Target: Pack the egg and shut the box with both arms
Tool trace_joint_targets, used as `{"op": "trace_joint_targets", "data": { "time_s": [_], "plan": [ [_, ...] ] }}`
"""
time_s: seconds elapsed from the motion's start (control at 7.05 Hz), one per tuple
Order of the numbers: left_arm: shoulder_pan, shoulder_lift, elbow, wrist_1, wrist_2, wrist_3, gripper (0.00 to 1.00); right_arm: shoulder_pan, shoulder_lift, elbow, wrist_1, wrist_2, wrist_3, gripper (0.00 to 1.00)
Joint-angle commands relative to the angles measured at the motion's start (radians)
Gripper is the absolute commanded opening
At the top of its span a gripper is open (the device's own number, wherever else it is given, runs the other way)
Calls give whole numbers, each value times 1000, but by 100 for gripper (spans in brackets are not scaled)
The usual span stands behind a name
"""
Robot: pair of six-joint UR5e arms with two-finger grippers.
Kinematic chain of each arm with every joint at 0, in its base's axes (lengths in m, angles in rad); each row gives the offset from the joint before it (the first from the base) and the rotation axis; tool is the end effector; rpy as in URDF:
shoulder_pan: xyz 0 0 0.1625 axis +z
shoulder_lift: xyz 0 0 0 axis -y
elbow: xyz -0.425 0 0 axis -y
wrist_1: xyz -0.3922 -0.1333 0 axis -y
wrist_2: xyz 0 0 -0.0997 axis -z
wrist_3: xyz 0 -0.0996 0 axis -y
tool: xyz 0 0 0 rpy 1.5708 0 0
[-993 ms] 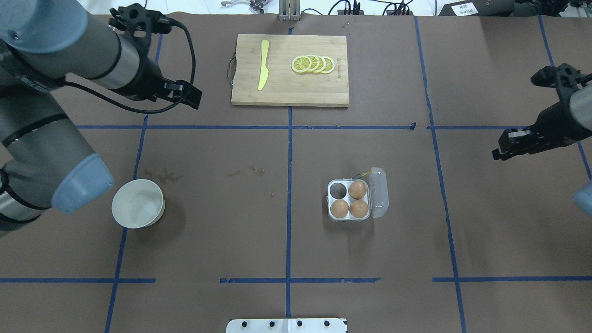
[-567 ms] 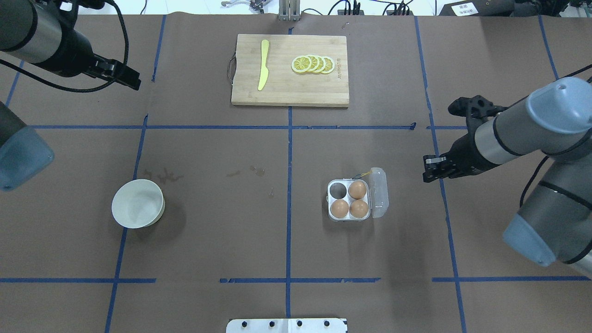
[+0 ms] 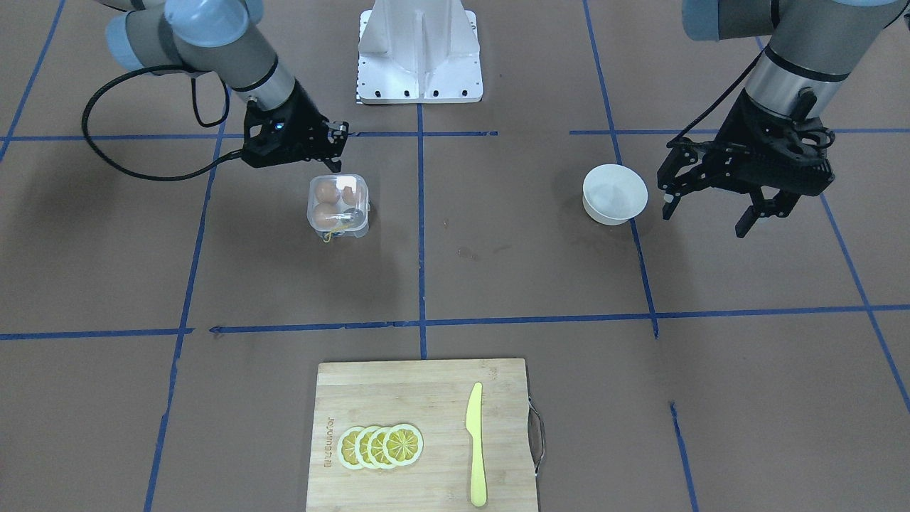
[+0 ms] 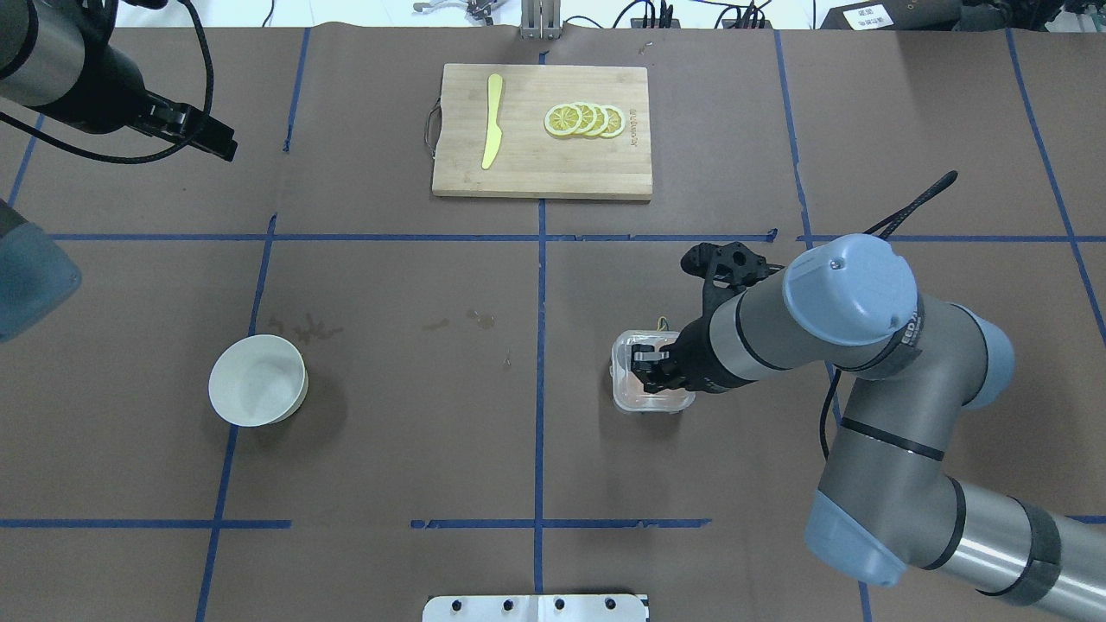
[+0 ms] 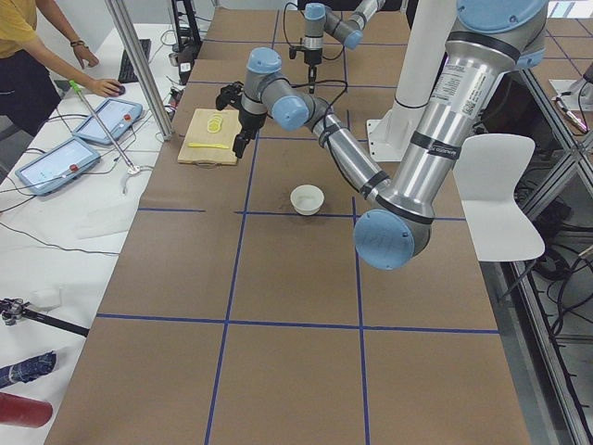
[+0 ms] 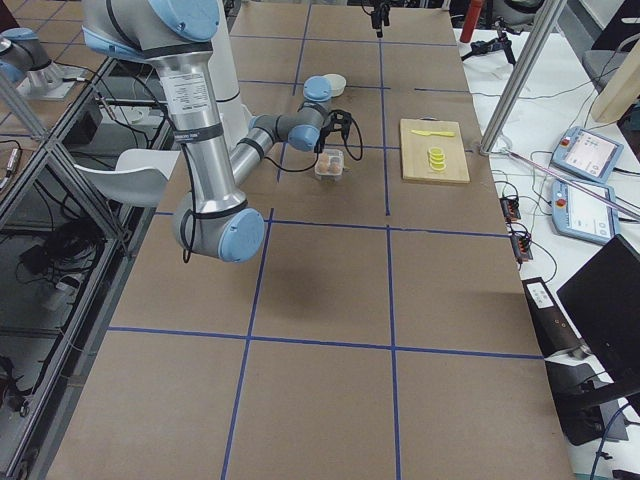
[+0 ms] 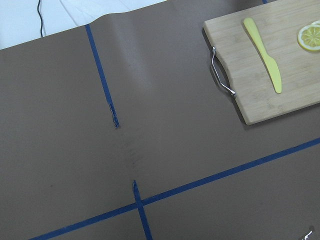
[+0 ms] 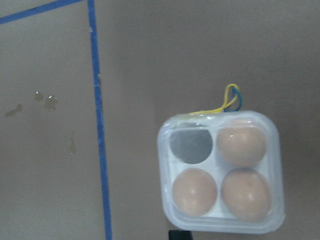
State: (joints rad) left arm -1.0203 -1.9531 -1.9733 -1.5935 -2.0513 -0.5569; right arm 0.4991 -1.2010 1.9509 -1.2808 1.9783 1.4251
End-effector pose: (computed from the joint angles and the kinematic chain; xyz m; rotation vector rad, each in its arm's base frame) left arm 0.2232 -0.5304 0.2687 0.4346 0.8022 0.1880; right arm -0.4555 -0.3552 0.2518 -0.0261 -1.0876 0.1061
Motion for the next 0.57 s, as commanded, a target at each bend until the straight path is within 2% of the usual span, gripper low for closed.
{"op": "trace_joint_targets", "data": {
  "time_s": [0.0,0.14,0.28,0.43],
  "plan": [
    [-12,5,4,18,-4,88,100,116,37,46,-107,67,21,0],
    [-36,6,14,20,-19,109,100,236,18,48,-107,168,-9,99],
    [-62,44,16,15,-27,115,100,310,-61,49,-107,216,-144,100],
    [-111,77,21,17,-56,232,100,396,-133,39,-107,276,-314,100]
  ]
}}
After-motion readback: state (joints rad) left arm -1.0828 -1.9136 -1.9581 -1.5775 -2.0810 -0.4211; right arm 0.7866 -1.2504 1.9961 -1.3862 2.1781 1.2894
